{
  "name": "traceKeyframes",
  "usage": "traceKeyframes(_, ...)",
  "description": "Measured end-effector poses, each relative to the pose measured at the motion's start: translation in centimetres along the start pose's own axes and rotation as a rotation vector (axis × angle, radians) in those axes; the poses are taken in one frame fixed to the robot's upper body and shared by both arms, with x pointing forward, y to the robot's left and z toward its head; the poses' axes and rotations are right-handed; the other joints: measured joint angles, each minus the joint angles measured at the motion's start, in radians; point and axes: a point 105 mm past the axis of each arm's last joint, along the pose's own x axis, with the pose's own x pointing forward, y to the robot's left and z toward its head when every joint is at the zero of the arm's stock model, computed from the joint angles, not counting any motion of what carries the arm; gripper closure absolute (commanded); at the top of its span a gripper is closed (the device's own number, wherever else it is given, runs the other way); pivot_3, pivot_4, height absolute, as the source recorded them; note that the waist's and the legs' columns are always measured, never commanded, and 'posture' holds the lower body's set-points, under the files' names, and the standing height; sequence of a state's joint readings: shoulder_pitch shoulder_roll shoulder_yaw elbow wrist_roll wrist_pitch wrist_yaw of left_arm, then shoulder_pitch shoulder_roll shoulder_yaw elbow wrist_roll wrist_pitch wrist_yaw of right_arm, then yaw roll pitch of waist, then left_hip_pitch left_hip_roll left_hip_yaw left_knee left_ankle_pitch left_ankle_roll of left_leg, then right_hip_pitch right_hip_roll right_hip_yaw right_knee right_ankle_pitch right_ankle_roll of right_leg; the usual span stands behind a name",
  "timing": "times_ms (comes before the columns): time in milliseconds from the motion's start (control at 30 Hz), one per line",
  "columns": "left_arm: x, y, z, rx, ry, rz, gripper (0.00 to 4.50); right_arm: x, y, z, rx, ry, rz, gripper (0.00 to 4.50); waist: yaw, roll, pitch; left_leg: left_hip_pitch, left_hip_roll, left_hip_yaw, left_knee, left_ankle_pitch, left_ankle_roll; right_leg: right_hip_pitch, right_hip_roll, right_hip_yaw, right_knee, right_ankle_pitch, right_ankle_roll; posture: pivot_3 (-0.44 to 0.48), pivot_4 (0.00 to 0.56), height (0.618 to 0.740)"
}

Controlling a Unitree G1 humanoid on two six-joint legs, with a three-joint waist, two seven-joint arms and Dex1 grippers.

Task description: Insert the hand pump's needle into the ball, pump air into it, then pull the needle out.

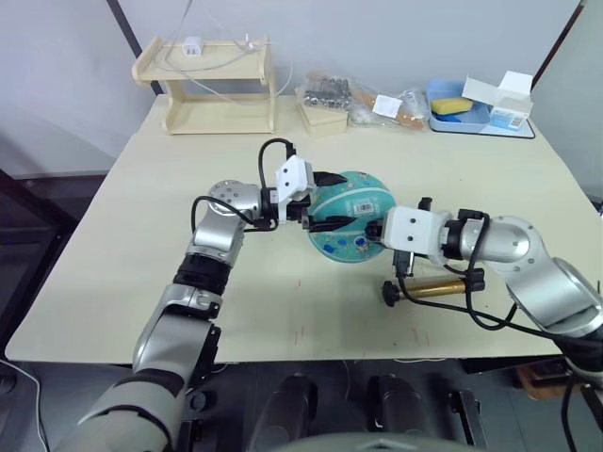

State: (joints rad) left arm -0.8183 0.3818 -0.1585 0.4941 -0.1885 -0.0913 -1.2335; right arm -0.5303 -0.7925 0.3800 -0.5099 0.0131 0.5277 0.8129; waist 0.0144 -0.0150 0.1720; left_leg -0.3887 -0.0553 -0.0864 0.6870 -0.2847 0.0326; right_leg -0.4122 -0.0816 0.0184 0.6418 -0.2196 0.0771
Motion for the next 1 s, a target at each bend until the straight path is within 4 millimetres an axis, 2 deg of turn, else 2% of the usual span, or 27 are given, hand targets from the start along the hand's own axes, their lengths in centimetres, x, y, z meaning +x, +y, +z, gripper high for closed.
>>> traceKeyframes(367, 1.0, -0.1, -0.3, 0.058, 0.032, 0.025, 0.36, -0.5, 0.2, 0.0, -0.032, 0.05, -0.009, 4.18, 0.012, 0.001, -0.001, 0.0, -0.001, -0.001, 0.0, 0.0, 0.0, 0.001, -0.001, -0.001, 0.0, 0.0, 0.0, 0.0, 0.15, 0.74)
traceKeyframes(1000, 2.7, -0.4, -0.8, 0.125, 0.083, 0.063, 0.36, -1.3, 0.0, -0.3, 0.046, 0.151, -0.01, 4.18, 0.035, 0.002, -0.002, 0.003, -0.007, -0.006, 0.001, 0.0, 0.001, 0.006, -0.006, -0.005, 0.0, -0.001, 0.002, 0.0, 0.15, 0.74)
